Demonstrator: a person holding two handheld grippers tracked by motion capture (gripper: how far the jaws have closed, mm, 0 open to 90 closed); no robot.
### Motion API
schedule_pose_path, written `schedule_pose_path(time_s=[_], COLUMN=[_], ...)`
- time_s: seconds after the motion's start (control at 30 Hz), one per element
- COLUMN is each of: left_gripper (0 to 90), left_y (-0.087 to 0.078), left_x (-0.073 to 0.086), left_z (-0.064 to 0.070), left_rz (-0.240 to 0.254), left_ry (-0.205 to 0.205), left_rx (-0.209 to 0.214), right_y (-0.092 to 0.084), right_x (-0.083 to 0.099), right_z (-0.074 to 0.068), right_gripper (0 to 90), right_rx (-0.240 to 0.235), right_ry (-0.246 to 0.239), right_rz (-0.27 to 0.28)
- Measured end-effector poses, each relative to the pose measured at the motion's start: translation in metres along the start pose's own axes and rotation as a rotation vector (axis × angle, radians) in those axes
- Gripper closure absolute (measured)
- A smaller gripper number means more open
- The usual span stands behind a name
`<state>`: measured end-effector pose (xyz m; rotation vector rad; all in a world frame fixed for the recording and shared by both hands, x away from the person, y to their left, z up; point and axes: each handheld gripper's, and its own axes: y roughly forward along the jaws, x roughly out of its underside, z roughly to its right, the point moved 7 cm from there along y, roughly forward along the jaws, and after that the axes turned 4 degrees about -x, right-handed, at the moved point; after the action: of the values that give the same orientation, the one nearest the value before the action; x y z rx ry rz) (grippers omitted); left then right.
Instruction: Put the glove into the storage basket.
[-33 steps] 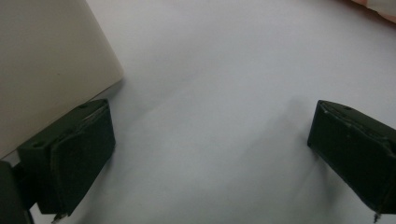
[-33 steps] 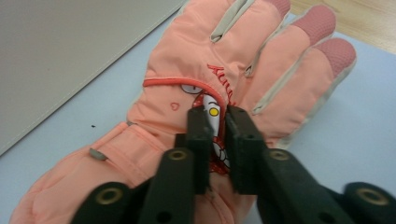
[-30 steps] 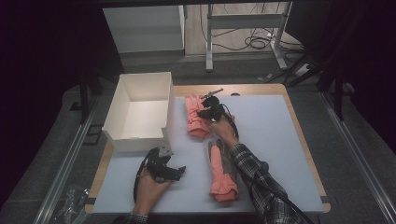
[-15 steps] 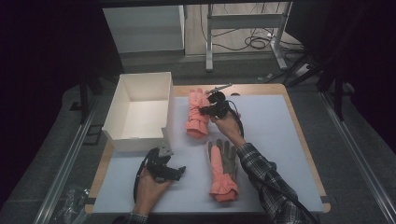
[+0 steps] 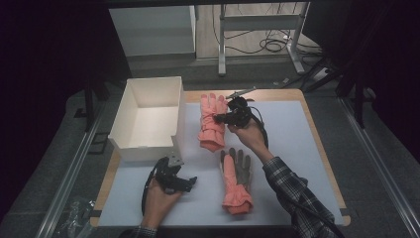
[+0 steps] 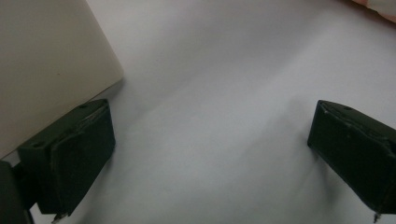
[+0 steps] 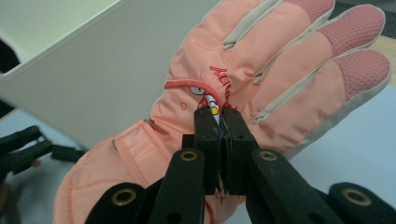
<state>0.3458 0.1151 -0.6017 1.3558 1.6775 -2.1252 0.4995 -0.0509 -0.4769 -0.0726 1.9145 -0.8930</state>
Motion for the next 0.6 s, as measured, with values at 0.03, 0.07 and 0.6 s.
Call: schedule_pose_path(time_s=[0.03, 0.07, 0.6], left_gripper=[0.8, 0.8, 0.7], left_y=[0.000, 0.000, 0.000], left_x=[0.000, 0.000, 0.000], left_z=[0.000, 0.000, 0.000], left_rz=[0.000, 0.000, 0.001], left_ry=[0.000, 0.000, -0.001], left_rx=[0.000, 0.000, -0.002], right_y=[-0.004, -0.007, -0.083], right_x=[0.002, 0.003, 0.053], right_z=[-0.001, -0.003, -0.044], right_gripper=[86.1, 86.1, 86.0], right_rx=[0.000, -0.002, -0.068], right_ry=[-0.006, -0.010, -0.005], right_rz=[-0.002, -0.001, 0.011])
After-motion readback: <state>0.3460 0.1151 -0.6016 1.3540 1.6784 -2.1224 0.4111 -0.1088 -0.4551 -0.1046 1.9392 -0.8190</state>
